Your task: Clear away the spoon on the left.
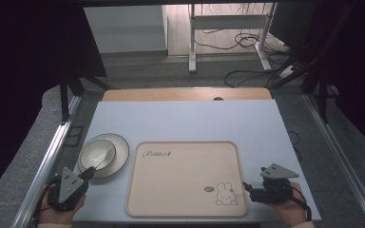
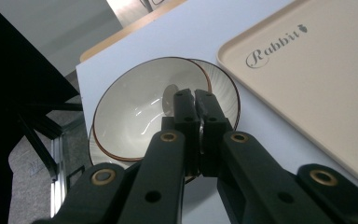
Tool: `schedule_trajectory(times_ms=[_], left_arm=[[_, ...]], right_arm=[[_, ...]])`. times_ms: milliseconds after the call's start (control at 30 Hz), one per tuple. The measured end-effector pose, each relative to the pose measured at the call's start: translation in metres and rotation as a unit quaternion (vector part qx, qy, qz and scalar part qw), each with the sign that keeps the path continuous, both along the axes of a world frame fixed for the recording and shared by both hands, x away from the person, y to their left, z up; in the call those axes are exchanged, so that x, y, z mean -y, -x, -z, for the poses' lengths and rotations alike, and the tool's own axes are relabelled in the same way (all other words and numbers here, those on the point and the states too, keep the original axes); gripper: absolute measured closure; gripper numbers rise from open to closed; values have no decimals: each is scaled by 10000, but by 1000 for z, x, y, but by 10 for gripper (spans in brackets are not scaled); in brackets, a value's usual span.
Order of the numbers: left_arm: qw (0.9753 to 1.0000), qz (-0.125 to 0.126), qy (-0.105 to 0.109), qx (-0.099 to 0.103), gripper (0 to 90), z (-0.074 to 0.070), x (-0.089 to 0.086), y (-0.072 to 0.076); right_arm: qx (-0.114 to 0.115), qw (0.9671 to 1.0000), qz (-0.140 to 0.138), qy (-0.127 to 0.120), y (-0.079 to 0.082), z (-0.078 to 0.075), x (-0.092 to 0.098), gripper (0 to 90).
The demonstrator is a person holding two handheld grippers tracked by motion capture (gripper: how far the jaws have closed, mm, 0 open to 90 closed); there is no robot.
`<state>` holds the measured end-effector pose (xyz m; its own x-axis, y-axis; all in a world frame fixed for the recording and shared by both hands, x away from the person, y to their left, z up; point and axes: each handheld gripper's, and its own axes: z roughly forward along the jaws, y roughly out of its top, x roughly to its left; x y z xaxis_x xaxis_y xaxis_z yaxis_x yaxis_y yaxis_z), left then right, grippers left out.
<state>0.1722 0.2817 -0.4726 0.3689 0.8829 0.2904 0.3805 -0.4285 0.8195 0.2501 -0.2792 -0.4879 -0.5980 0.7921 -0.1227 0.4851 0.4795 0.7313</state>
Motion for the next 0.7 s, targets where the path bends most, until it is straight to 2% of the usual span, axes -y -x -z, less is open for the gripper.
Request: schedule_trajectory(times_ms=[167, 467, 700], left_arm=[[9999, -33, 95, 91, 898, -4, -1, 2], [9997, 30, 87, 224, 898, -11, 4, 5], [9992, 61, 157, 372, 897, -18, 8, 9]], right_arm=[[-5, 10000, 7, 7, 0, 0, 0, 174], [-11, 10000, 8, 11, 0, 0, 1, 174], [-10, 10000, 9, 12, 0, 0, 0, 174]])
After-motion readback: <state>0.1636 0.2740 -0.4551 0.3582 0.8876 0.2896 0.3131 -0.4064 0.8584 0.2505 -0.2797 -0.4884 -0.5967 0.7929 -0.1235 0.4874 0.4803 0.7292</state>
